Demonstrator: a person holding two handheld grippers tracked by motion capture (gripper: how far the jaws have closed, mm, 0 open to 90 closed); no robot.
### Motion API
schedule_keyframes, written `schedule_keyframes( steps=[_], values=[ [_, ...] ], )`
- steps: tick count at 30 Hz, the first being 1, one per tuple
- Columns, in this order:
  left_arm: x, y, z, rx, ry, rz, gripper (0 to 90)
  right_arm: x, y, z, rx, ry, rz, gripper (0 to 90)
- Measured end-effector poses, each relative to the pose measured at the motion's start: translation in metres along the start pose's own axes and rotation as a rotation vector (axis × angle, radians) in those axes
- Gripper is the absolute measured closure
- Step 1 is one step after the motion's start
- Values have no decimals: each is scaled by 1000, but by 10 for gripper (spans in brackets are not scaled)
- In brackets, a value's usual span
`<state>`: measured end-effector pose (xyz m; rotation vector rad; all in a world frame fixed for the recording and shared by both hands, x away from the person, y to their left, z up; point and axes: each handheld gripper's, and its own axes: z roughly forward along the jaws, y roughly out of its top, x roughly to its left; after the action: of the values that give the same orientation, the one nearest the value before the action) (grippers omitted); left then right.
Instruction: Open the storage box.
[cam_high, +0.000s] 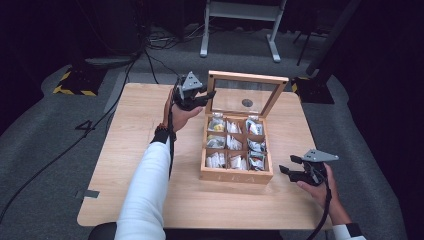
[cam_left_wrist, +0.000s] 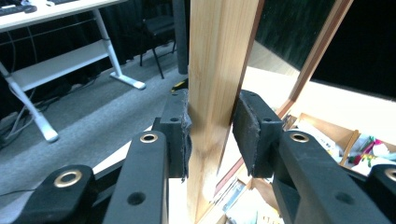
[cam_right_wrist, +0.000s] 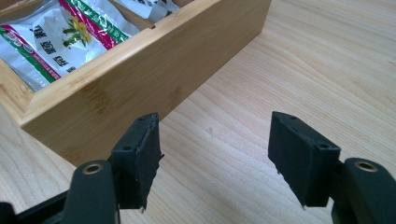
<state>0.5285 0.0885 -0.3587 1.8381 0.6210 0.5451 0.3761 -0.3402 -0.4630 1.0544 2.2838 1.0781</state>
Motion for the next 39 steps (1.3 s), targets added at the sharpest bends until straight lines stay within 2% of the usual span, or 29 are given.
schedule_keyframes(
  steps=[3,5,13,18,19,20,21,26,30,31,33,36,39],
  values=[
    [1,-2,3,21,8,6,657,0,-1,1,4,4,1,347],
    [2,-3,6,25,12,-12,657,0,-1,3,14,4,-1,347],
    [5,-2,11,49,32,-19,657,1,-1,4,18,9,-8,345],
    [7,-4,18,72,46,-42,653,2,-1,3,19,10,-8,346],
    [8,-6,21,100,44,-52,652,2,-1,3,18,17,-8,345],
    [8,-6,21,100,44,-52,653,3,-1,4,20,18,-10,345],
    [8,-8,24,125,56,-47,652,3,-1,4,21,21,-11,344],
    [9,-11,28,126,61,-62,644,4,-1,4,23,22,-16,345],
    [9,-15,34,147,72,-68,618,3,-2,6,28,23,-12,344],
    [8,-19,40,178,80,-68,596,3,-2,6,31,24,-13,344],
    [8,-22,43,176,86,-80,577,3,-2,6,30,25,-13,344],
    [10,-24,43,168,77,-94,580,3,-2,6,31,24,-12,344],
    [10,-27,46,194,72,-89,566,2,-3,7,38,27,-11,346]
  ],
)
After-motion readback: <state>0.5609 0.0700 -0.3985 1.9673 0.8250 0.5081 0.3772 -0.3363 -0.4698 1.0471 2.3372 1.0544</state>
